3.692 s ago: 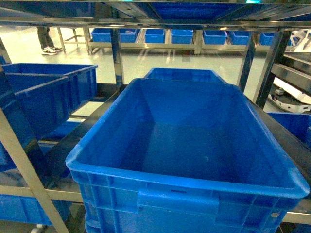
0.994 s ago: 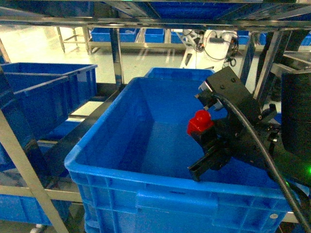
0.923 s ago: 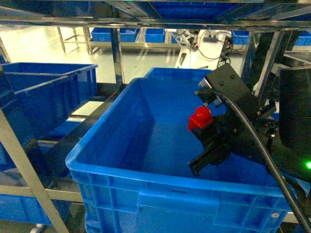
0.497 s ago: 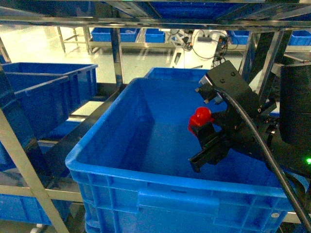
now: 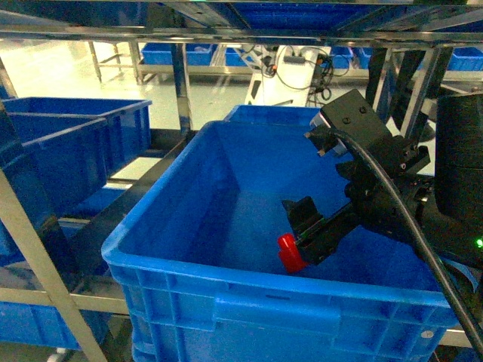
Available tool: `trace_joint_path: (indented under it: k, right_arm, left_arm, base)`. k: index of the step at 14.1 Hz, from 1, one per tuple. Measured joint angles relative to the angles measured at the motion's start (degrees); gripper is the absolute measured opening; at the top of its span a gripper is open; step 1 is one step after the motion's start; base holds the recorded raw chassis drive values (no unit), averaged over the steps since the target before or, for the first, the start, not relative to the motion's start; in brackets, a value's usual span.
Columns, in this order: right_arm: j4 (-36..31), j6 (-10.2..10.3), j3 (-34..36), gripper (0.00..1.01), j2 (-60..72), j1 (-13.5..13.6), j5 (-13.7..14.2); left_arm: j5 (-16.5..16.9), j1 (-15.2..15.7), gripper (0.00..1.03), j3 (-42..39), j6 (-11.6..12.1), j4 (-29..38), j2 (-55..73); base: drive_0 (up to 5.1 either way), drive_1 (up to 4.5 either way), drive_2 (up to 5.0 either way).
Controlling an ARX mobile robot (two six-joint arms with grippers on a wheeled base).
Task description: Pick red block from blue box to shelf
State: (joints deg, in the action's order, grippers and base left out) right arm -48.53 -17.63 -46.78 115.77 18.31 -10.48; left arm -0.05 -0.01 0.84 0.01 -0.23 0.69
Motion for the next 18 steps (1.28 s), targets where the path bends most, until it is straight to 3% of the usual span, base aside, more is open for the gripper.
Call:
trace_joint_path:
  k: [1,2,8,16,17,18]
  right_arm:
    - [0.04,0.02,0.04,1.0,-0.26,-0.37,-0.02]
    - [-0.5,0.11,0.39,0.97,-0.85,-0.79,0.35]
    - [-3.93,5.42,9.88,0.98,-10.8,-2.25,2.56]
    - [-1.16,7.56,22.18,0.98,-28.98,-4.92,5.92]
    - [3.34,8.87,29.97,0.98,-42.8,-7.17,6.25]
    - [6.12,9.09,33.24,0.98,-49.51,-7.63,6.25]
  left_arm:
    - [0.0,0.0,0.98,0.0,0.0,-0.02,0.0]
    - [0.0,0.0,0.98,0.0,0.0,0.0,0.0]
    - [0.0,0.0,0.98,0.0,0.0,0.0,0.0]
    - [0.0,0.0,0.98,0.0,0.0,-0.02,0.0]
    - [0.0,0.0,0.98,0.0,0.0,-0.02,0.0]
    - [0.0,0.0,0.98,0.0,0.0,-0.02,0.0]
  base:
    - [0.0,0.0,0.0]
    - [0.0,0.0,0.0]
    - [0.0,0.0,0.0]
    - [0.0,0.0,0.0]
    - [0.0,0.0,0.0]
    - [0.0,0.0,0.0]
